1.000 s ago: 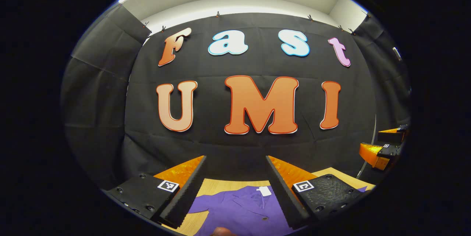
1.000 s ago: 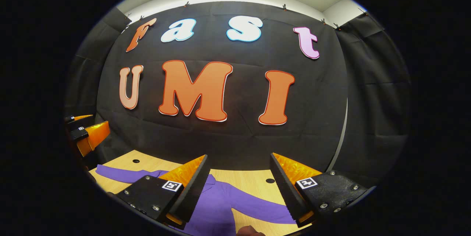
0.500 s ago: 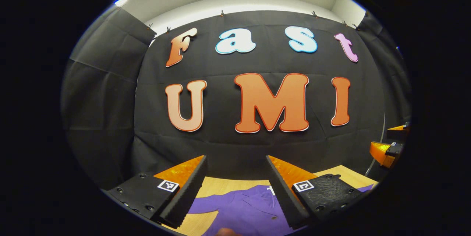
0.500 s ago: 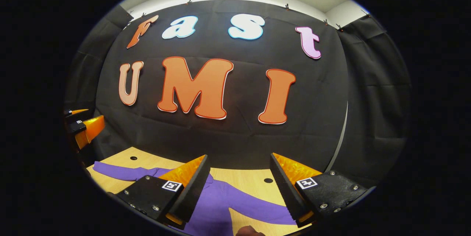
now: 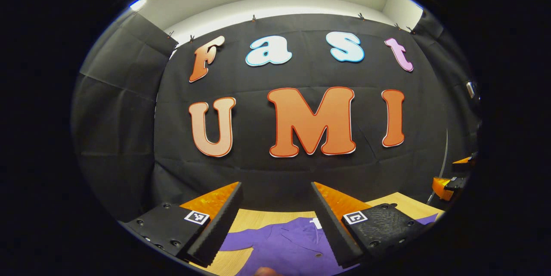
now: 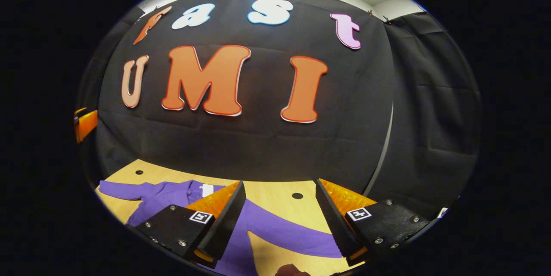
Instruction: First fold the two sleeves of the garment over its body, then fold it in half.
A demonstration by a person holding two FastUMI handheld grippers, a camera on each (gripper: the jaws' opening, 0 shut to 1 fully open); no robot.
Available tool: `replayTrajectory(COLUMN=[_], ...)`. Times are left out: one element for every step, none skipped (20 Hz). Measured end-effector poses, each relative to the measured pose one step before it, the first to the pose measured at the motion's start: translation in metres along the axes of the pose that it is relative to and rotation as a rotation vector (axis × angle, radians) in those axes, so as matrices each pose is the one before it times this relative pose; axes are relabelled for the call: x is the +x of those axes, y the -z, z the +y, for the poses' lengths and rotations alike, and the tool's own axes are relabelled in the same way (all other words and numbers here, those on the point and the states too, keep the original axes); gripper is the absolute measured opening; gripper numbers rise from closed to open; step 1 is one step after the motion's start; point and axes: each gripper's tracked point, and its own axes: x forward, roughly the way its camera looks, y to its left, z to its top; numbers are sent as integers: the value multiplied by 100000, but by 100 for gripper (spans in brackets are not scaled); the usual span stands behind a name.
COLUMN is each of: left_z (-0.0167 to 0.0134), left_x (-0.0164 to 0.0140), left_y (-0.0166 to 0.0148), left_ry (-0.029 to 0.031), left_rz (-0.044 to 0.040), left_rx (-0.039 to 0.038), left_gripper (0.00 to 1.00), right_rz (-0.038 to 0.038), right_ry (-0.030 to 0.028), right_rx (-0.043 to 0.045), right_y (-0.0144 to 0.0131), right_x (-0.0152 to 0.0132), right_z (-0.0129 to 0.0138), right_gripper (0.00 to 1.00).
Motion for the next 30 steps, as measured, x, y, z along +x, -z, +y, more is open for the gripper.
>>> replayTrajectory(left_z=[-281, -325, -133, -193, -312, -162, -271, -172, -301, -268, -273, -230, -320, -197, -163, -157, -187, -147, -161, -68, -127, -199, -49, -164, -120, -101, -99, -83, -98, -179], left_x=[-59, -7, 61, -67, 7, 34, -56, 13, -55, -7, -62, -33, 11, -2, -105, -47, 97, 42, 12, 65, -45, 25, -205, -60, -124, 26, 23, 27, 82, 112], left_y=[33, 16, 143, -9, 110, -38, 128, 96, 197, 13, 207, 26, 320, 148, 220, 139, 308, 191, 356, 161, 305, 297, 386, 233, 344, 272, 532, 233, 306, 301], left_ry=[487, 595, 398, 384, 400, 228, 554, 329, 575, 450, 417, 471, 301, 250, 88, 106, 145, 16, -44, -68, -91, -35, -196, -164, -113, -80, -142, -150, -116, 76], left_rz=[-68, 154, 264, 263, 89, 86, 288, 367, 668, 622, 696, 591, 440, 661, 755, 782, 770, 726, 757, 871, 713, 876, 892, 891, 724, 1164, 1052, 1160, 1038, 1138], left_rx=[249, 363, 503, 581, 638, 574, 337, 296, 272, 344, 371, 386, 398, 488, 411, 366, 276, 350, 414, 381, 218, 226, 260, 187, -51, 69, -63, -82, -242, -261], left_gripper=[96, 97, 96, 97, 97, 97, 97, 97, 97, 99, 100, 100, 98, 100, 98, 100, 97, 97, 97, 97, 97, 97, 97, 97, 97, 97, 97, 97, 97, 97], right_rz=[2160, 2022, 2567, 3092, 3552, 3730, 5063, 5652, 4274, 4765, 4930, 4569, 4474, 3719, 3459, 3301, 4393, 4813, 5445, 4970, 4093, 3007, 2535, 2453, 2898, 3686, 3975, 4860, 4546, 3300], right_ry=[2916, 2590, 2469, 2267, 2098, 1404, 829, 904, 1451, 2790, 1636, 1099, 262, 580, 735, 707, 305, -371, -255, -560, 44, -860, 106, -263, 1461, 584, -557, -1172, -1292, -480], right_rx=[-451, -42, 348, 719, 808, 1068, 894, 1127, 501, -34, 268, 978, 1175, 1392, 940, 1125, 1102, 1451, 1355, 1437, 1100, 580, 401, -522, -179, -10, 711, 935, 1001, 978], right_y=[1057, 1022, 1151, 1296, 1328, 1469, 1657, 1639, 1557, 1301, 1363, 1149, 1097, 772, 786, 654, 954, 760, 920, 706, 305, 136, 130, 80, 242, 378, 472, 541, 260, 113], right_x=[454, 530, 603, 496, 505, 438, 592, 554, 886, 1008, 680, 767, 916, 725, 792, 710, 835, 687, 754, 683, 715, 695, 540, 683, 556, 516, 803, 556, 456, 416], right_z=[-1225, -1177, -1126, -1147, -1067, -1026, -827, -542, -1035, -1045, -975, -873, -541, -384, -664, -650, -760, -430, -227, -414, -275, -83, -107, -103, -406, -299, -182, -2, -22, -110], right_gripper=[97, 97, 97, 97, 97, 97, 97, 97, 98, 98, 98, 98, 98, 98, 98, 98, 98, 98, 99, 98, 99, 99, 99, 99, 98, 99, 99, 99, 99, 99])
